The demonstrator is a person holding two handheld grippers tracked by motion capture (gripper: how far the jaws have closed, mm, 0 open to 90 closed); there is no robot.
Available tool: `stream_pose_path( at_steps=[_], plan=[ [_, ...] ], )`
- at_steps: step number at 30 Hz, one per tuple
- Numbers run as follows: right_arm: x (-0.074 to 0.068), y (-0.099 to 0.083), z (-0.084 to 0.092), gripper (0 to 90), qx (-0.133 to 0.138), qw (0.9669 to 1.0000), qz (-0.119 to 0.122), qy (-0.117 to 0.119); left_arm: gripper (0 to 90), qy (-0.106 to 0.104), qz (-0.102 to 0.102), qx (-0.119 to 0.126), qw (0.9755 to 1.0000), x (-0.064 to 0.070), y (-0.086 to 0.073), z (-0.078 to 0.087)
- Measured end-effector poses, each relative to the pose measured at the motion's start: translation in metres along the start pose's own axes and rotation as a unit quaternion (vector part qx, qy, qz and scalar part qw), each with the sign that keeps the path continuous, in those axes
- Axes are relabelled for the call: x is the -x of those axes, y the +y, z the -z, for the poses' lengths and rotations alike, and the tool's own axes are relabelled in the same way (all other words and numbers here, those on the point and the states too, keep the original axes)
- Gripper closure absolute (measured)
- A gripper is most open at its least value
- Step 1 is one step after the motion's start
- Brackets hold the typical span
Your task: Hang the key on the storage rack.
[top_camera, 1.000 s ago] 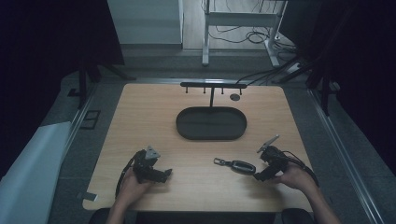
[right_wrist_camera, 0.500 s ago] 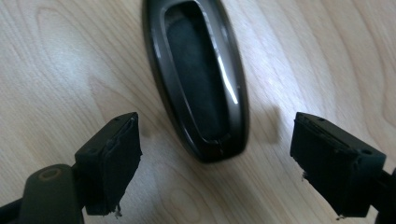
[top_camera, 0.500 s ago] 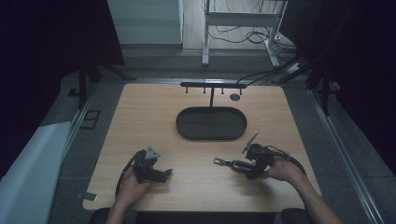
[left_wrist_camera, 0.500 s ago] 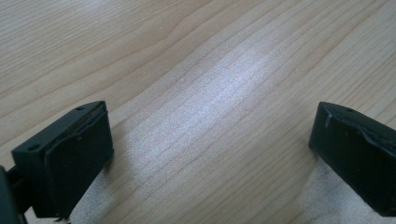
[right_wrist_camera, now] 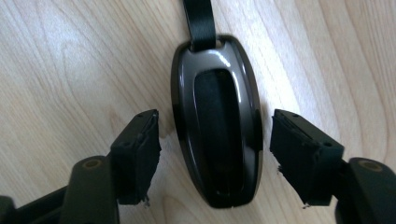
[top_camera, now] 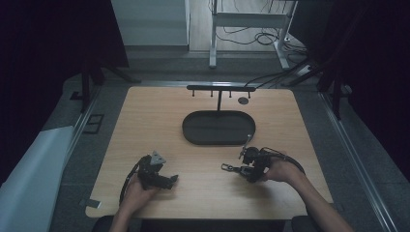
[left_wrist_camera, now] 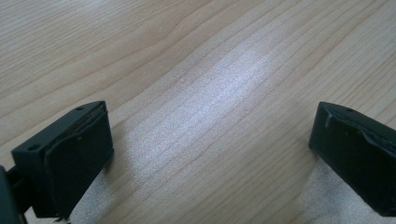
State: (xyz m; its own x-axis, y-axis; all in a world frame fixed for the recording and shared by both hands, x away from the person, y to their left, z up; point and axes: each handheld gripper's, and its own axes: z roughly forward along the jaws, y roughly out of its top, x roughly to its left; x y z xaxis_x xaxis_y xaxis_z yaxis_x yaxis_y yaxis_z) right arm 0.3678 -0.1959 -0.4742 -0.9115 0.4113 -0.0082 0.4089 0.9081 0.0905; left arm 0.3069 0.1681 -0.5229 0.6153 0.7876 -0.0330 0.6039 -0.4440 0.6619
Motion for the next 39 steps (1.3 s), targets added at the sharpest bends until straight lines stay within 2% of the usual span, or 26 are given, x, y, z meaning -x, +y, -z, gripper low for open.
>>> stream_pose_path(
  at_steps=[5,12,17,21,27,35,39],
  plan=[
    [-0.001,0.007,-0.003,37.8,-0.015,0.9997,0.019,-0.005,0.0,0.000,0.000,0.000,1.0000,0.000,0.000,0.000],
    [0.000,0.013,-0.006,40.8,-0.025,0.9994,0.022,-0.006,0.0,0.000,0.000,0.000,1.0000,0.000,0.000,0.000],
    [0.001,0.016,-0.006,47.8,-0.027,0.9994,0.024,-0.001,0.0,0.000,0.000,0.000,1.0000,0.000,0.000,0.000],
    [0.001,0.017,-0.006,48.5,-0.035,0.9992,0.017,0.004,0.0,0.000,0.000,0.000,1.0000,0.000,0.000,0.000],
    [0.004,0.015,-0.001,48.7,-0.020,0.9996,-0.008,0.020,0.0,0.000,0.000,0.000,1.0000,0.000,0.000,0.000],
    [0.009,0.010,0.019,48.9,-0.002,0.9990,-0.036,0.026,0.0,0.000,0.000,0.000,1.0000,0.000,0.000,0.000],
    [0.012,0.008,0.029,48.9,0.004,0.9985,-0.052,0.018,0.0,0.001,0.000,-0.001,1.0000,0.000,0.000,0.000]
  ],
)
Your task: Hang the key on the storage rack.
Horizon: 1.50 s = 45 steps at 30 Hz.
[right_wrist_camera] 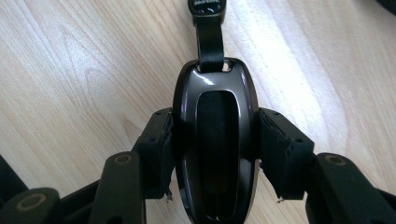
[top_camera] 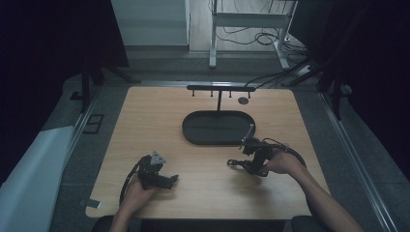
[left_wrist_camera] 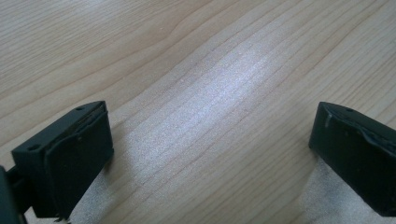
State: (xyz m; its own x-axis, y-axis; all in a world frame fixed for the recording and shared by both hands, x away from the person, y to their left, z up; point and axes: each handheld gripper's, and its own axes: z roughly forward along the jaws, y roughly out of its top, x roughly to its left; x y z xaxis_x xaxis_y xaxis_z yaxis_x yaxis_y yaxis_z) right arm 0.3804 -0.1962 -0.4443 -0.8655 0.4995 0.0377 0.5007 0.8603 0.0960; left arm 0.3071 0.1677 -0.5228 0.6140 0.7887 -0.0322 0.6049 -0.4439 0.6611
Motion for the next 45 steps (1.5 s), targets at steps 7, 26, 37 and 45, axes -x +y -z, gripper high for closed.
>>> stream_pose_path(
  at_steps=[7,26,37,45],
  plan=[
    [0.009,-0.006,0.018,48.9,0.017,0.9995,-0.025,-0.002,0.0,0.000,0.000,0.000,1.0000,0.000,0.000,0.000],
    [0.039,-0.010,0.065,49.0,0.041,0.9954,-0.083,-0.023,0.0,0.001,0.000,0.001,1.0000,0.000,0.000,0.000],
    [0.062,-0.004,0.090,49.0,0.068,0.9889,-0.129,-0.029,0.0,0.001,0.000,0.001,1.0000,0.000,0.001,-0.001],
    [0.075,0.001,0.108,49.0,0.086,0.9824,-0.164,-0.026,0.0,0.001,0.001,0.000,1.0000,0.000,0.001,-0.001]
  ],
)
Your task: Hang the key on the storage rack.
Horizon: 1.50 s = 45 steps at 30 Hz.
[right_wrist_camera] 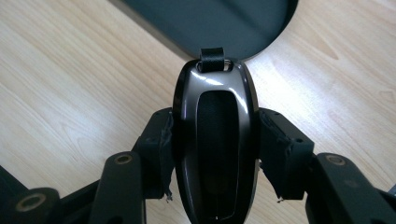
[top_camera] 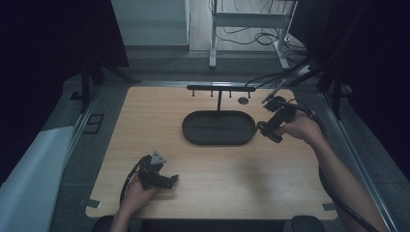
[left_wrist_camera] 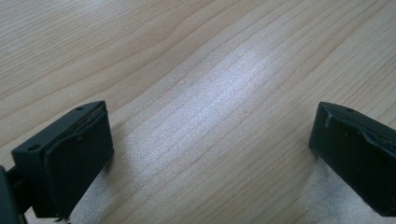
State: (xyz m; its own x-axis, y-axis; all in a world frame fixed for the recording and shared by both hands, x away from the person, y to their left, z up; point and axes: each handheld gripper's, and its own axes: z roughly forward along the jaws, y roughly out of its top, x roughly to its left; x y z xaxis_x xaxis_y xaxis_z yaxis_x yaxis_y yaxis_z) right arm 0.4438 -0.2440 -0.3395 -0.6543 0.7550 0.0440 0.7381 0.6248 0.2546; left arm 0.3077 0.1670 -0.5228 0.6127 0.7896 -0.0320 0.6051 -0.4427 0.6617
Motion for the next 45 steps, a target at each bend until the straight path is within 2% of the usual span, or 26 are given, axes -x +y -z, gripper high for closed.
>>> stream_pose_path(
  at_steps=[5,14,24,37,45],
  plan=[
    [0.006,0.007,0.008,49.0,0.008,0.9998,-0.021,0.003,0.0,-0.001,0.000,0.000,1.0000,0.000,0.000,0.000],
    [0.013,0.020,0.021,49.0,0.020,0.9992,-0.034,0.009,0.0,-0.001,0.000,-0.001,1.0000,0.000,0.000,0.000],
    [0.017,0.037,0.034,49.0,0.033,0.9973,-0.065,0.011,0.0,-0.001,-0.001,-0.002,1.0000,0.000,0.000,0.000],
    [0.017,0.059,0.045,49.0,0.047,0.9959,-0.078,0.005,0.0,-0.001,0.001,-0.001,1.0000,0.000,0.000,0.000],
    [0.016,0.075,0.048,49.0,0.049,0.9953,-0.084,-0.007,0.0,-0.001,0.001,0.000,1.0000,0.000,0.000,0.000]
  ],
)
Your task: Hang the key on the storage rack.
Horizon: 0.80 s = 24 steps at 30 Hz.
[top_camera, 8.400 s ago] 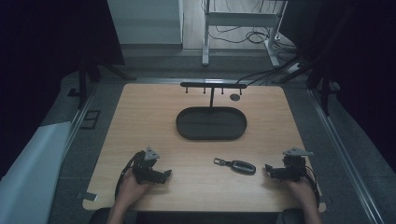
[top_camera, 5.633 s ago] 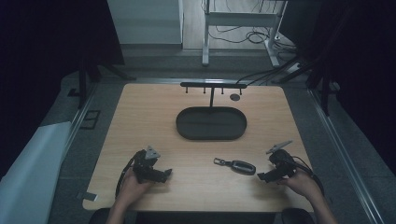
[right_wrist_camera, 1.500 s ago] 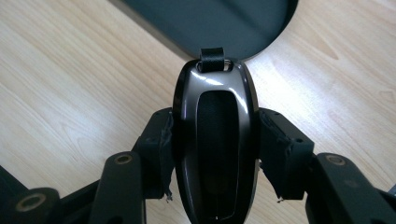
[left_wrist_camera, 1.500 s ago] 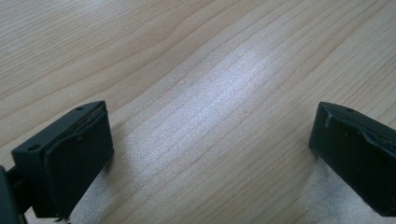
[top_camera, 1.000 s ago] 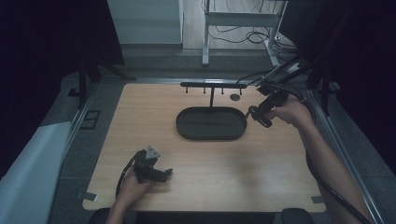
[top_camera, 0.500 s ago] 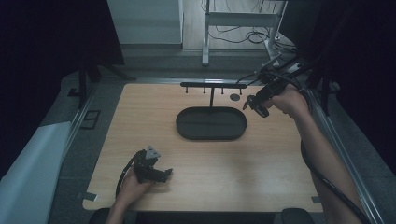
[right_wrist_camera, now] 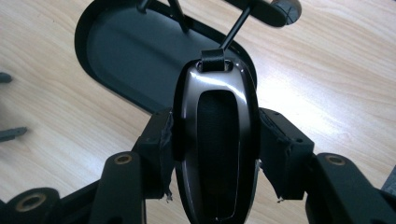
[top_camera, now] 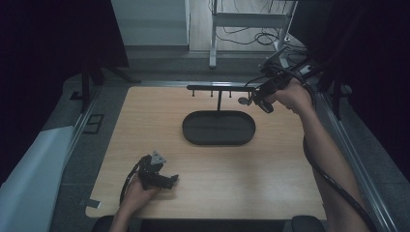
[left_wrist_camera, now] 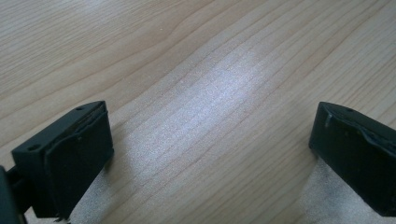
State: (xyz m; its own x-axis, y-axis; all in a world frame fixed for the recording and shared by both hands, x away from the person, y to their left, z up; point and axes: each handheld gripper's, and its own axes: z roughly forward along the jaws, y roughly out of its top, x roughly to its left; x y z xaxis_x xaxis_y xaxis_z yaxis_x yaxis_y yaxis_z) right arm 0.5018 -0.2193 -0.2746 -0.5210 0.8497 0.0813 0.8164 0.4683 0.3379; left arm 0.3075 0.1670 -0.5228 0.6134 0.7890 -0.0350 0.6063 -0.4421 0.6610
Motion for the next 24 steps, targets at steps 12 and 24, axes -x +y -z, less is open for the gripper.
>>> stream_pose_path(
  at_steps=[12,24],
  plan=[
    [-0.004,0.017,0.003,49.0,0.007,0.9997,-0.009,-0.020,0.0,0.001,-0.001,0.000,1.0000,0.000,0.000,0.000],
    [0.002,0.022,0.000,49.0,0.015,0.9987,-0.023,-0.043,0.0,0.001,-0.002,-0.001,1.0000,0.000,0.000,0.000]
  ],
)
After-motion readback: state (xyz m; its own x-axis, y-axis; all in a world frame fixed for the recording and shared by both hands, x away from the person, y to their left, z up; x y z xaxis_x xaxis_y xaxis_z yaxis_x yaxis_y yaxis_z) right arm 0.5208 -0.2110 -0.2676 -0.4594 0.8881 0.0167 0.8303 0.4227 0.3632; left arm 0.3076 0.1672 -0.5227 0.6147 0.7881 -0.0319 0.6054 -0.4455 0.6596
